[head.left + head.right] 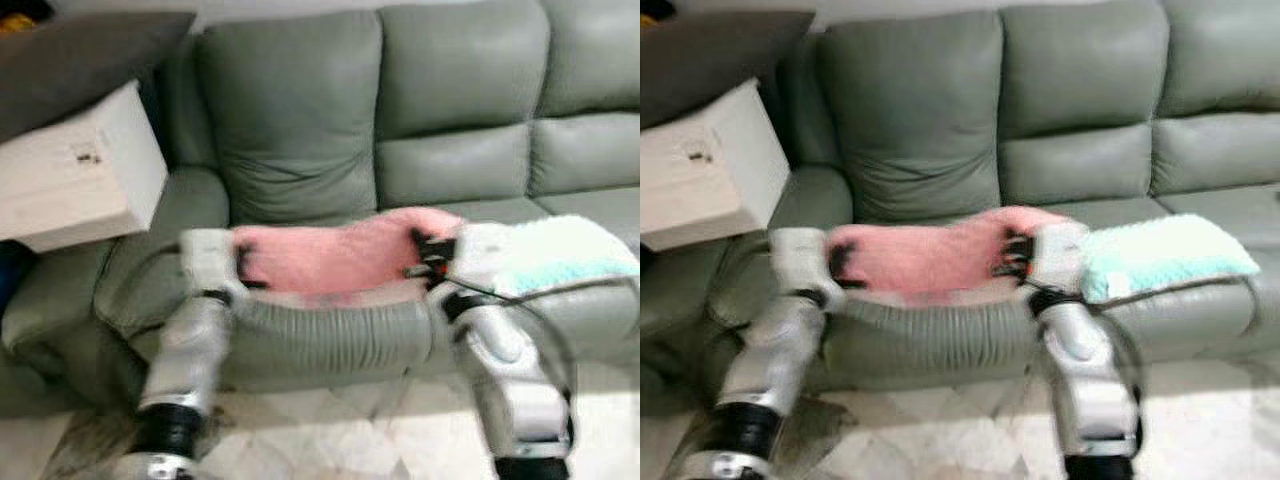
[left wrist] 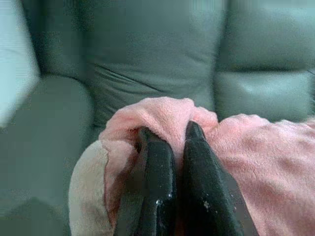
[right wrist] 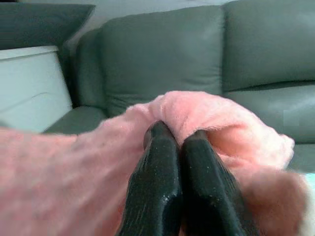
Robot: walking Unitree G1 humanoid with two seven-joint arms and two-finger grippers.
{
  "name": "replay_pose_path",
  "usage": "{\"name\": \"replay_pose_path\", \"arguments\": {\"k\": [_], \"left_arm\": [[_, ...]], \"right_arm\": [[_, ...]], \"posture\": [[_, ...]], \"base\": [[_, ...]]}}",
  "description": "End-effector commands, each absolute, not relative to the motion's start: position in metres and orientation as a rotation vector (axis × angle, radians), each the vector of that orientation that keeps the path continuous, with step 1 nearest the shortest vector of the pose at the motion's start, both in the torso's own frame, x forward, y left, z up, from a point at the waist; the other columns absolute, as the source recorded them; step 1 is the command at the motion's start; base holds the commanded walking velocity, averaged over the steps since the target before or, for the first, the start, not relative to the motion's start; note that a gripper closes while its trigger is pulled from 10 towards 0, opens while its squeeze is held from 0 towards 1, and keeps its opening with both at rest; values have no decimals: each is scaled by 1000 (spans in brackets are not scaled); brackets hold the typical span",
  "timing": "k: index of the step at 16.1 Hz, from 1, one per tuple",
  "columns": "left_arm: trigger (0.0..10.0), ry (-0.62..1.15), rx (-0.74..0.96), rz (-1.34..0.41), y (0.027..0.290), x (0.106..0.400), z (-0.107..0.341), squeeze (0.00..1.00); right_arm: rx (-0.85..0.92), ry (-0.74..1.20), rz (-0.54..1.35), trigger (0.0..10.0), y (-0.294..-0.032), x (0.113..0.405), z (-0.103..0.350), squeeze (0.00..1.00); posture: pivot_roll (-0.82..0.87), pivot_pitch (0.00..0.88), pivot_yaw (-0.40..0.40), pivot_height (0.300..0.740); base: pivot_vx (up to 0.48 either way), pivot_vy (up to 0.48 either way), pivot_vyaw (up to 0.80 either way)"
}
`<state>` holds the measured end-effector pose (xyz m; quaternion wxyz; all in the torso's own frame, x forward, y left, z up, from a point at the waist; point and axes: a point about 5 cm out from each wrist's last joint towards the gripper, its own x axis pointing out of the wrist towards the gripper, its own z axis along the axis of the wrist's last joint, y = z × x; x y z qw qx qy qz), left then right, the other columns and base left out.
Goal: Move the pillow to the sofa
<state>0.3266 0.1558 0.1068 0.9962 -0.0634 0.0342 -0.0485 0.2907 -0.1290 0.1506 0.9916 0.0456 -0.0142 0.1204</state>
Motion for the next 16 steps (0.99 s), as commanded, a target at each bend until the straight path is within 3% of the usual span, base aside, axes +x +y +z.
{"name": "replay_pose_path", "arguments": {"k": [1, 8, 16], "left_arm": [[10000, 28, -111, -91, 154, 330, 115, 0], [10000, 38, -167, -132, 144, 326, 107, 0], [10000, 36, -204, -166, 141, 324, 107, 0]], "right_arm": [[82, -72, 232, 10000, -132, 293, 160, 0], [55, -73, 238, 10000, -134, 293, 161, 0], [45, -82, 251, 10000, -133, 291, 162, 0]], "posture": [[-231, 0, 67, 740], [-243, 0, 62, 740], [-246, 0, 63, 740]], "base": [[0, 0, 0], [0, 0, 0], [367, 0, 0]]}}
